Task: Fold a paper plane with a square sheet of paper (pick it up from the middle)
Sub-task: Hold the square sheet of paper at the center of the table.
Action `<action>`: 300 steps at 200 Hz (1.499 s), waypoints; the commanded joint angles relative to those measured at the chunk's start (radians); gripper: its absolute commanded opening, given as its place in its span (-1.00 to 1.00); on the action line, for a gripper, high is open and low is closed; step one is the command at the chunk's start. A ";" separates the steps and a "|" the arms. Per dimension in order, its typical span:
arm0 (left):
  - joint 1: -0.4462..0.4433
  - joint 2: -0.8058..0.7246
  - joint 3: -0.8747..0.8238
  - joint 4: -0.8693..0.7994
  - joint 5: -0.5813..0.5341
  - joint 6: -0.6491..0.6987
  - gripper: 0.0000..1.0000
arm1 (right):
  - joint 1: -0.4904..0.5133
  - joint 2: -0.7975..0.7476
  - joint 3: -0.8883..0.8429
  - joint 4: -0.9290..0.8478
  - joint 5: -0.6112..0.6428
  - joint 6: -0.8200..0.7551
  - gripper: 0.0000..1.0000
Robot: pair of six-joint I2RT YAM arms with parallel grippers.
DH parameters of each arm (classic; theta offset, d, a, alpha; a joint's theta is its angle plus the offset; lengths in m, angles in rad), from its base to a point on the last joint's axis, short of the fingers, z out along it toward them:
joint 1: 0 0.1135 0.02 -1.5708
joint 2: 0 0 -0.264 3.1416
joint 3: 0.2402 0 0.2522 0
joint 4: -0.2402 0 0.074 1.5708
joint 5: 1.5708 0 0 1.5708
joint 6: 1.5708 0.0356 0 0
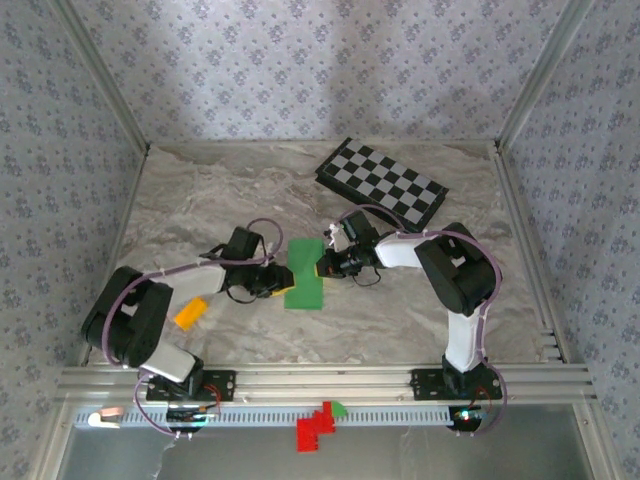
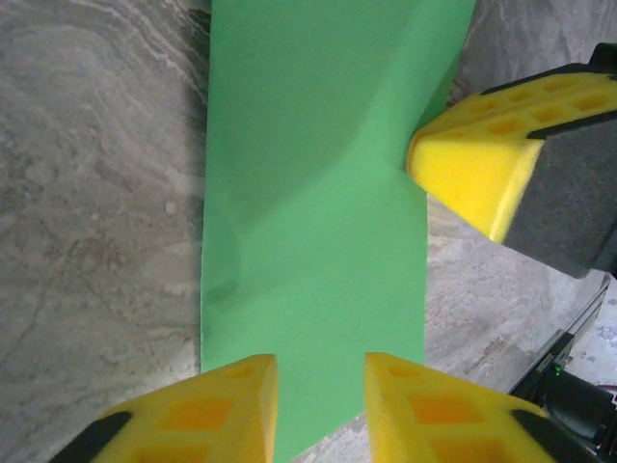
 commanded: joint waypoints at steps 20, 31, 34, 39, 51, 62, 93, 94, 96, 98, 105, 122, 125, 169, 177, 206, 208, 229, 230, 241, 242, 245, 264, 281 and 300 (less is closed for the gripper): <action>-0.007 0.021 0.045 -0.004 -0.013 0.030 -0.69 | -0.020 0.069 -0.074 -0.177 0.176 -0.010 -1.00; -0.007 0.021 0.046 -0.009 -0.014 0.038 -0.79 | -0.020 0.071 -0.074 -0.175 0.175 -0.009 -1.00; -0.007 0.021 0.046 -0.010 -0.014 0.041 -0.81 | -0.021 0.071 -0.074 -0.175 0.175 -0.009 -1.00; -0.007 0.023 0.047 -0.011 -0.014 0.043 -0.86 | -0.020 0.071 -0.074 -0.173 0.175 -0.008 -1.00; -0.006 0.031 0.047 -0.010 -0.012 0.048 -0.95 | -0.020 0.071 -0.074 -0.172 0.175 -0.009 -1.00; -0.007 0.039 0.048 -0.009 -0.008 0.049 -1.00 | -0.019 0.071 -0.073 -0.175 0.174 -0.009 -1.00; -0.004 0.058 0.047 -0.011 -0.007 0.057 -1.00 | -0.021 0.068 -0.069 -0.182 0.175 -0.013 -1.00; -0.003 0.058 0.047 -0.011 -0.006 0.058 -1.00 | -0.020 0.068 -0.068 -0.182 0.175 -0.013 -1.00; -0.003 0.059 0.046 -0.012 -0.006 0.058 -1.00 | -0.021 0.068 -0.068 -0.182 0.175 -0.013 -1.00; -0.002 0.061 0.046 -0.013 -0.006 0.059 -1.00 | -0.020 0.068 -0.068 -0.183 0.175 -0.014 -1.00; 0.002 0.064 0.047 -0.015 -0.004 0.061 -1.00 | -0.021 0.067 -0.069 -0.184 0.175 -0.013 -1.00; 0.009 0.066 0.044 -0.015 0.004 0.065 -1.00 | -0.021 0.068 -0.068 -0.181 0.175 -0.011 -1.00; 0.009 0.066 0.043 -0.014 0.004 0.065 -1.00 | -0.021 0.068 -0.068 -0.180 0.176 -0.012 -1.00; 0.019 0.086 0.038 0.000 0.022 0.067 -1.00 | -0.020 0.072 -0.067 -0.177 0.172 -0.009 -1.00; 0.023 0.088 0.037 0.000 0.023 0.070 -1.00 | -0.019 0.072 -0.067 -0.177 0.172 -0.011 -1.00; 0.037 0.100 0.035 0.002 0.029 0.079 -1.00 | -0.018 0.071 -0.066 -0.179 0.173 -0.011 -1.00; 0.037 0.101 0.035 0.002 0.029 0.080 -1.00 | -0.019 0.071 -0.066 -0.179 0.173 -0.010 -1.00; 0.039 0.108 0.026 0.011 0.034 0.078 -1.00 | -0.018 0.071 -0.069 -0.179 0.176 -0.008 -1.00; 0.039 0.108 0.025 0.012 0.034 0.078 -1.00 | -0.019 0.071 -0.068 -0.179 0.176 -0.008 -1.00; 0.039 0.108 0.020 0.021 0.037 0.074 -1.00 | -0.019 0.071 -0.068 -0.176 0.175 -0.007 -1.00; 0.039 0.108 0.020 0.021 0.037 0.074 -1.00 | -0.018 0.071 -0.068 -0.176 0.175 -0.007 -1.00; 0.038 0.108 0.017 0.023 0.037 0.072 -1.00 | -0.018 0.071 -0.069 -0.175 0.175 -0.008 -1.00; 0.039 0.108 0.012 0.027 0.037 0.072 -1.00 | -0.017 0.072 -0.069 -0.176 0.175 -0.007 -1.00; 0.039 0.103 0.010 0.031 0.044 0.068 -1.00 | -0.017 0.071 -0.068 -0.178 0.176 -0.007 -1.00; 0.037 0.085 0.009 0.043 0.059 0.059 -1.00 | -0.017 0.068 -0.070 -0.177 0.178 -0.006 -1.00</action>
